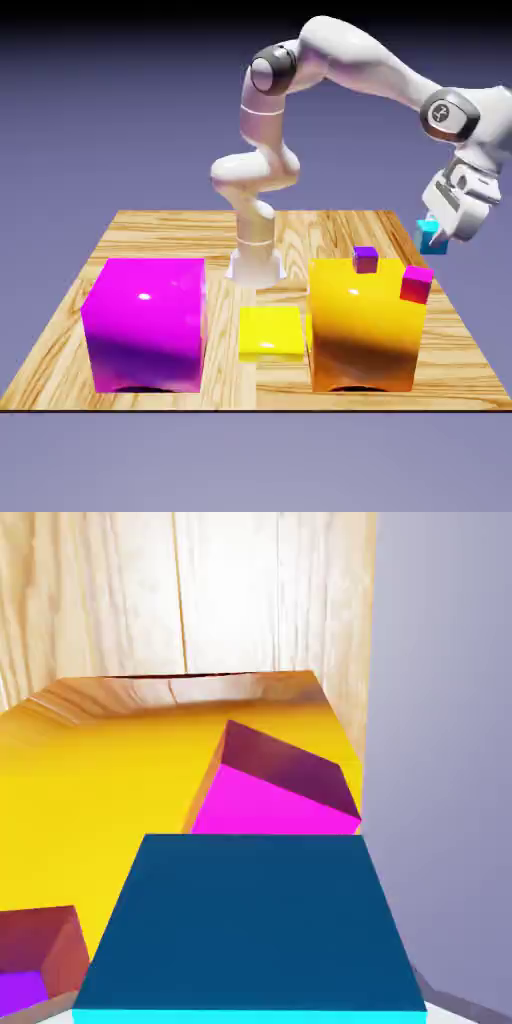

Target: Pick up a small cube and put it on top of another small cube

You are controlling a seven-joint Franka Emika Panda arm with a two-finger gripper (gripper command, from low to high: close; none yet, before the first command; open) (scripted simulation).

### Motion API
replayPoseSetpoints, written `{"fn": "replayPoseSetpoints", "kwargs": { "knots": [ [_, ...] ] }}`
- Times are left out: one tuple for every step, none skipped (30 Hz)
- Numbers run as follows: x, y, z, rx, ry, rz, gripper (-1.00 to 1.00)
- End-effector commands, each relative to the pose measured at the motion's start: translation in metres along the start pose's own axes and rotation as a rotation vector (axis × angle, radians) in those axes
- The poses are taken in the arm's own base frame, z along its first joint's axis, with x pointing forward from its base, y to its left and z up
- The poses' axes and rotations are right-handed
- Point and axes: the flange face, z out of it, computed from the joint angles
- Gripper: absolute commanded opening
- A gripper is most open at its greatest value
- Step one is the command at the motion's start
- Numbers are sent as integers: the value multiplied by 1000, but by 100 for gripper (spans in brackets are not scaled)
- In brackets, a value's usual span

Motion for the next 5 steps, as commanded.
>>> {"fn": "replayPoseSetpoints", "kwargs": {
  "knots": [
    [0, -1, 11, -1, 1, 0, -100],
    [0, -1, 11, -1, 1, 0, 100],
    [0, -1, 11, -1, 1, 0, 100],
    [0, 1, -3, -2, 1, 0, 100],
    [-1, 2, -18, -2, 1, 0, 100]
  ]
}}
